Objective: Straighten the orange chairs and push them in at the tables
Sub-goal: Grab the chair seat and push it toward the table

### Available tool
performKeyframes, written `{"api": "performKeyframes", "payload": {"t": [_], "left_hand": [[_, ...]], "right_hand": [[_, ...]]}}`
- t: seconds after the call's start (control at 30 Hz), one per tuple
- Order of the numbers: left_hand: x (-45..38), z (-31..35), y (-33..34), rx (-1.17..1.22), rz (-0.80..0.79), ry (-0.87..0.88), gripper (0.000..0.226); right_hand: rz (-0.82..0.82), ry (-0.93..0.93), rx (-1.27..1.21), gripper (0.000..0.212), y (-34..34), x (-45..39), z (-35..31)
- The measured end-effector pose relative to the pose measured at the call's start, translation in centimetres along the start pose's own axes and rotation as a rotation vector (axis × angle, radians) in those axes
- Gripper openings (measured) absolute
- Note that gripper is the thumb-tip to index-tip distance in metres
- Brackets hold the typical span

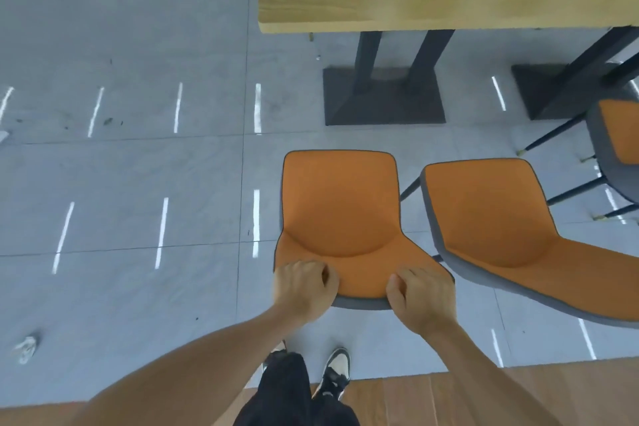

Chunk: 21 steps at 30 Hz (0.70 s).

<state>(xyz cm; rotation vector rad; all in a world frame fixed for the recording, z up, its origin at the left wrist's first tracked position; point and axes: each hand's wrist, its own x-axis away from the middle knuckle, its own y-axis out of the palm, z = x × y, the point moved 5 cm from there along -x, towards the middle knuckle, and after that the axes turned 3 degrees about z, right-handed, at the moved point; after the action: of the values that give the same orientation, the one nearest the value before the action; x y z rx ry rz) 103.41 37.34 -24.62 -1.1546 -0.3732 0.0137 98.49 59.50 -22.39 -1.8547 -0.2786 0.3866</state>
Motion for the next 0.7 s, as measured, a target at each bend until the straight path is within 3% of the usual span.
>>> {"api": "performKeyframes", "payload": {"t": [0.37,0.7], "left_hand": [[-22.3,4.2,-5.4,-0.019,0.195,0.016,0.059],[-37.1,7.4,-8.6,-0.011,0.177,-0.021,0.053]], "right_hand": [[-0.084,0.122,0.038,0.040,1.1,-22.2,6.6],[-0.069,0.119,0.046,0.038,1.7,-37.7,11.6]]}}
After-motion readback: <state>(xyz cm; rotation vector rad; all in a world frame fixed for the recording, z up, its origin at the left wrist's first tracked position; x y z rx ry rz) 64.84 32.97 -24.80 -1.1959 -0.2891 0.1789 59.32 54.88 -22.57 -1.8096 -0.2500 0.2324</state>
